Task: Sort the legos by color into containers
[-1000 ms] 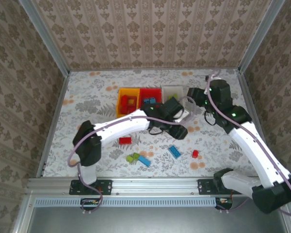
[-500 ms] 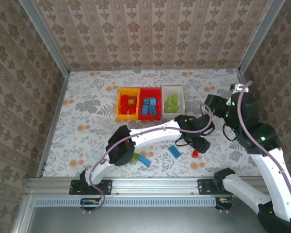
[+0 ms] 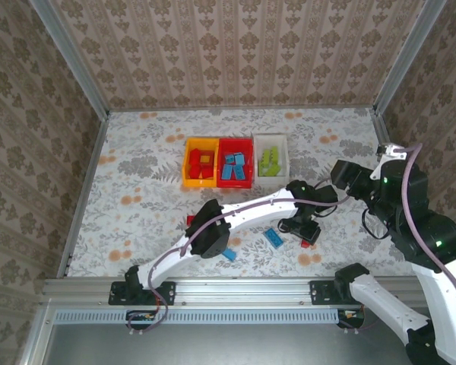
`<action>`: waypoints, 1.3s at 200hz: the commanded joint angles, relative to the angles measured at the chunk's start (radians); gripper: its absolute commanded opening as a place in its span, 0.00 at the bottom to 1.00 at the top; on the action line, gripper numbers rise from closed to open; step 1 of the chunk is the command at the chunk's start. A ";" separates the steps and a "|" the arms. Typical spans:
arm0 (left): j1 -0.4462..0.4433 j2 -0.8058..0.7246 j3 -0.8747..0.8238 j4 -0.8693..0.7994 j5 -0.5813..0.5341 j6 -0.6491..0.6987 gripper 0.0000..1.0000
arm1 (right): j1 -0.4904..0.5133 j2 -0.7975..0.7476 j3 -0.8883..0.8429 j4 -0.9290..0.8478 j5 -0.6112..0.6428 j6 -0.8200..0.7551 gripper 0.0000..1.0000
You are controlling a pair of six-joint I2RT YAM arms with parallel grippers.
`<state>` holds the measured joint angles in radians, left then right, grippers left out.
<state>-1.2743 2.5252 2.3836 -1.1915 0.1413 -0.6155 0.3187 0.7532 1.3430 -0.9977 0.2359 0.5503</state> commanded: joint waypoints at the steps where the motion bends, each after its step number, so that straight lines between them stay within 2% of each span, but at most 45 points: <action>1: -0.002 0.035 0.022 -0.065 0.032 -0.021 0.59 | 0.005 -0.010 0.019 -0.083 -0.005 0.017 0.79; 36: -0.005 0.047 0.049 -0.039 0.055 -0.016 0.55 | 0.004 -0.018 0.007 -0.094 -0.015 0.025 0.79; 97: -0.016 -0.062 0.011 0.015 -0.061 -0.016 0.56 | 0.005 -0.013 0.012 -0.087 -0.027 0.011 0.79; 176: -0.002 0.031 0.104 -0.045 0.132 0.015 0.64 | 0.004 0.001 0.036 -0.076 -0.033 -0.004 0.80; 185: -0.002 0.047 0.119 -0.046 0.145 0.014 0.68 | 0.004 0.000 0.031 -0.076 -0.037 -0.004 0.80; 260: 0.009 0.113 0.144 -0.056 0.112 0.008 0.64 | 0.005 0.003 0.006 -0.055 -0.056 0.000 0.81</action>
<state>-1.2739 2.6164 2.4966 -1.2186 0.2642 -0.6140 0.3187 0.7528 1.3605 -1.0576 0.2020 0.5537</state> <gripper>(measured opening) 0.655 0.805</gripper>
